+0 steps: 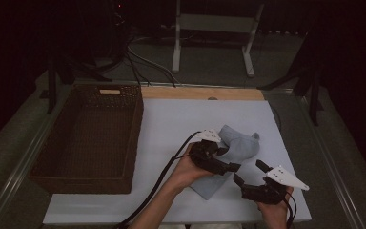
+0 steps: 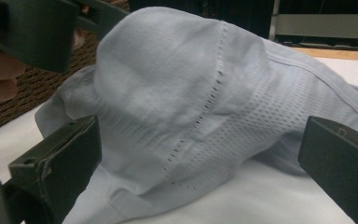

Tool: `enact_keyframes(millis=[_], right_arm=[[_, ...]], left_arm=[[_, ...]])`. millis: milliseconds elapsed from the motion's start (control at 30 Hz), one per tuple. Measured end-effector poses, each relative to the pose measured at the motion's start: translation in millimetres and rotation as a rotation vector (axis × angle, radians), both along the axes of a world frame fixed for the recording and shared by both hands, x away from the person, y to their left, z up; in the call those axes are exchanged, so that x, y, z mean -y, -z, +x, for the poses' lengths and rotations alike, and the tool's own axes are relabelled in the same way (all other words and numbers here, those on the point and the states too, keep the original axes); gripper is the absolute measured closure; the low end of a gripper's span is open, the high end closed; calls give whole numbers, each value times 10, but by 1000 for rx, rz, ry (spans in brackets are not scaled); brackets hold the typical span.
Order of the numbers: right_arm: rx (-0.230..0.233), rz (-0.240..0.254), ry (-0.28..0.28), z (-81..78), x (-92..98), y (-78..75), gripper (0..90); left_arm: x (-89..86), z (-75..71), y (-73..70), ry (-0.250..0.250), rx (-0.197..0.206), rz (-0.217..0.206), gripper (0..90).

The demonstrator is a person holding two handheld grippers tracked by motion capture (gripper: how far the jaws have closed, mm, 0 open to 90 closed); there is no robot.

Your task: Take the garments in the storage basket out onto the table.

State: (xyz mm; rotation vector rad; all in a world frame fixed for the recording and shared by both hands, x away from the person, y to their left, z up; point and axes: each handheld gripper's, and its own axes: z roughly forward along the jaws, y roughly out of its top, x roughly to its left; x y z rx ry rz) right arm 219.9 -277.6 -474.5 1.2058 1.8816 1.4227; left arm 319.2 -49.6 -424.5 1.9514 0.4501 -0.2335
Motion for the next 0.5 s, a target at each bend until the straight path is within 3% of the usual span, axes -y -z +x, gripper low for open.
enact_keyframes(millis=[433,500], right_arm=[[-40,-25,-44,121,-261,37,10],[-39,-30,-44,132,-290,42,49]], left_arm=[[17,31,-10,0,-7,3,335],[26,29,-17,1,-8,2,335]])
